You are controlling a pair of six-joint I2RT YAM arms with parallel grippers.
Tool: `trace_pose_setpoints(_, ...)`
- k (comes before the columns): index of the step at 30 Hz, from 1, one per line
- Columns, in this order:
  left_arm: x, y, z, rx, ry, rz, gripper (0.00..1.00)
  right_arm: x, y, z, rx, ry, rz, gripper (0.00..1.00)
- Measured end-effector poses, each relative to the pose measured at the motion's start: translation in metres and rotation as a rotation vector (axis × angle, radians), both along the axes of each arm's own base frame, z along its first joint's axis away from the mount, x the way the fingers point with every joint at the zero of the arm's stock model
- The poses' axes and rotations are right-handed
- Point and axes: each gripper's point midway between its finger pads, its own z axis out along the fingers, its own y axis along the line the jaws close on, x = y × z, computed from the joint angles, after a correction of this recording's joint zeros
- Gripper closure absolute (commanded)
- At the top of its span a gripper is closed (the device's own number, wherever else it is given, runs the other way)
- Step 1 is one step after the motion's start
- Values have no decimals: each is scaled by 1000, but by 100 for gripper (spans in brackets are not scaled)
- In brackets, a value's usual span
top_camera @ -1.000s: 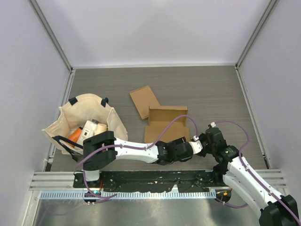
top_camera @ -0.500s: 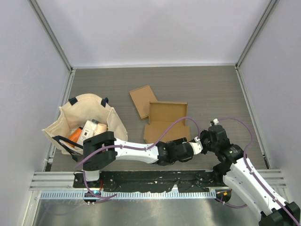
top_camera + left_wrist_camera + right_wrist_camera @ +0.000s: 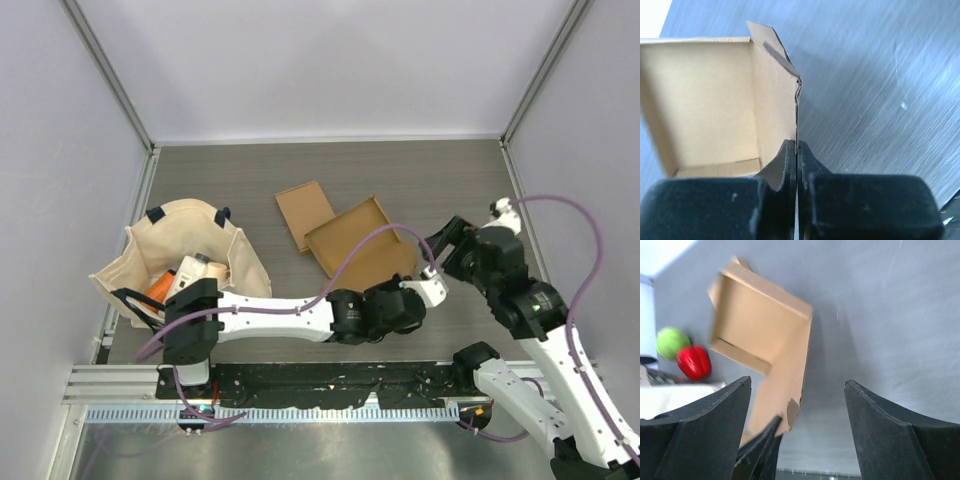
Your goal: Fold the paper box
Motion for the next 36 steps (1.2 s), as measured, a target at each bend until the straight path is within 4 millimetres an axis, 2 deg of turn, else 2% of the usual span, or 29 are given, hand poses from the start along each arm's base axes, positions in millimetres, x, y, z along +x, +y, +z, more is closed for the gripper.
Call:
trace_pose_setpoints(1, 2, -5, 15, -42, 13, 28, 100, 7, -6, 24, -30, -63, -17, 19)
trace_pose_setpoints(3, 7, -10, 40, -115, 54, 93, 100, 18, -19, 60, -93, -149, -54, 18)
trace_pose_setpoints(4, 11, -12, 56, -162, 84, 140, 100, 21, -24, 72, -120, -182, -70, 18)
trace_pose_setpoints(6, 21, -16, 89, -260, 149, 234, 100, 28, -36, 85, -158, -218, -120, 18)
trace_pose_setpoints(8, 38, -16, 116, -389, 233, 348, 100, 28, -39, 76, -200, -196, -118, 18)
trace_pose_setpoints(11, 70, -2, 136, -550, 360, 499, 100, 25, -39, 48, -243, -125, -90, 20)
trace_pose_setpoints(15, 110, 30, 126, -697, 521, 723, 100, 16, -34, 7, -271, -12, -34, 23)
trace_pose_setpoints(18, 125, 54, 114, -737, 586, 903, 100, 7, -31, -15, -285, 63, 4, 25)
trace_pose_setpoints(20, 127, 58, 113, -757, 619, 1005, 100, 1, -27, -20, -286, 87, 36, 26)
trace_pose_setpoints(25, 146, 43, 121, -879, 675, 1161, 100, -12, -5, -26, -299, 125, 161, 25)
trace_pose_setpoints(31, 151, 59, 99, -893, 715, 1321, 100, -28, 56, -35, -343, 55, 419, 24)
trace_pose_setpoints(33, 151, 63, 93, -891, 724, 1359, 100, -29, 68, -39, -360, 14, 449, 25)
trace_pose_setpoints(36, 153, 67, 90, -904, 733, 1397, 99, -20, 75, -43, -413, -37, 427, 28)
